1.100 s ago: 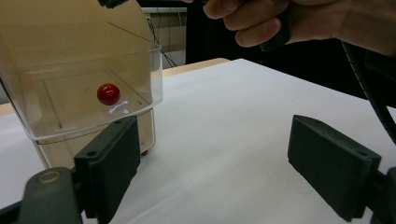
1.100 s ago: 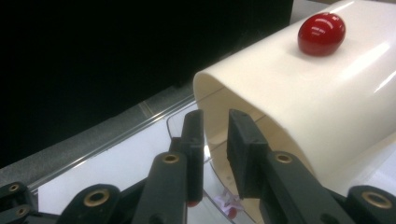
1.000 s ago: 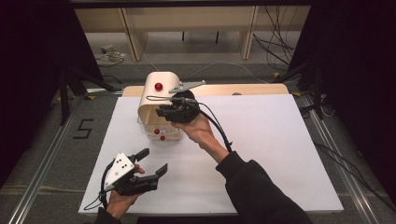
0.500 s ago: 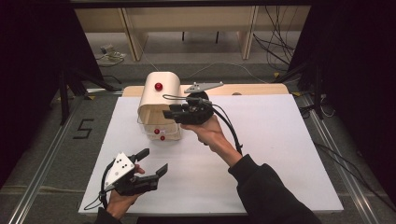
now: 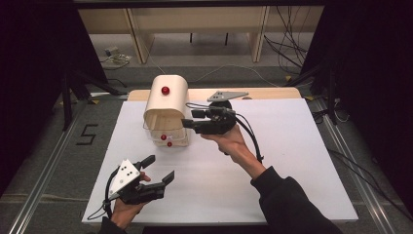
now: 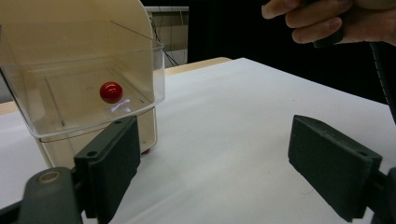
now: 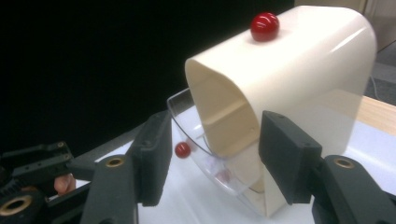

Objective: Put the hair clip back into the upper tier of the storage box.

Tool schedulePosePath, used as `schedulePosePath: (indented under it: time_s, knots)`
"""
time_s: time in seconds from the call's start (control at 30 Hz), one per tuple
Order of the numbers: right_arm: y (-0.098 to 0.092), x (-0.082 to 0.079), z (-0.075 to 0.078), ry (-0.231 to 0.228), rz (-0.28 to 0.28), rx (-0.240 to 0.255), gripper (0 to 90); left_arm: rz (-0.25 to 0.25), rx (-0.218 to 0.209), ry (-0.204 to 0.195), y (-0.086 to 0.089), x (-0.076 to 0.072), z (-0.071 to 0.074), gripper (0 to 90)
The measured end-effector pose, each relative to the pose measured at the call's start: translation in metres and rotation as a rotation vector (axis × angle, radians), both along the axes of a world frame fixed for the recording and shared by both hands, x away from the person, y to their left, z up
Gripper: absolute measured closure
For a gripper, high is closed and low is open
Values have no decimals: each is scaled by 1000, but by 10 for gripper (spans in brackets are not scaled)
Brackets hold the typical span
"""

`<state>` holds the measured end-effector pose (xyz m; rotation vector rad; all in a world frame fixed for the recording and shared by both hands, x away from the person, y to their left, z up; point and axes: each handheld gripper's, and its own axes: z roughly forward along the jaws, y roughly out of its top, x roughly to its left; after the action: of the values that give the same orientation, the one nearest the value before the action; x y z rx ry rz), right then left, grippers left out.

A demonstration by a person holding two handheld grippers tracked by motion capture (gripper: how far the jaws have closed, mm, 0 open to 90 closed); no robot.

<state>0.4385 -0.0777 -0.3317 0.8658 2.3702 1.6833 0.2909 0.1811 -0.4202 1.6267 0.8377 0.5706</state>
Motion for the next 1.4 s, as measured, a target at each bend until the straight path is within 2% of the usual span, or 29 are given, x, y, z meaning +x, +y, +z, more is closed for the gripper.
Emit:
schedulePosePath:
  time_s: [0.07,0.2,0.3,0.43,0.67,0.87,0.93,1.07,1.4]
  knots:
    - [-5,-3,-1,-5,-2,3,437,-1,0,-1,0,0,0,166]
    - [-15,-8,-5,-49,-18,-22,426,-4,-2,2,0,0,0,165]
    - [-20,-12,-9,-49,-18,-27,411,-3,1,2,0,0,0,165]
    - [-24,-16,-14,-76,-16,-58,395,-3,0,4,0,1,0,165]
    - [-32,-26,-20,-97,-12,-57,364,-4,0,4,0,1,0,165]
    - [-38,-33,-28,-117,-29,-71,343,-6,7,5,0,1,-1,165]
    - [-40,-35,-30,-115,-39,-58,341,-5,8,6,0,1,-1,165]
    - [-45,-43,-30,-149,-47,-41,340,-6,5,10,0,1,-1,165]
    - [-64,-56,-42,-144,-62,-22,336,-6,1,12,0,1,-1,165]
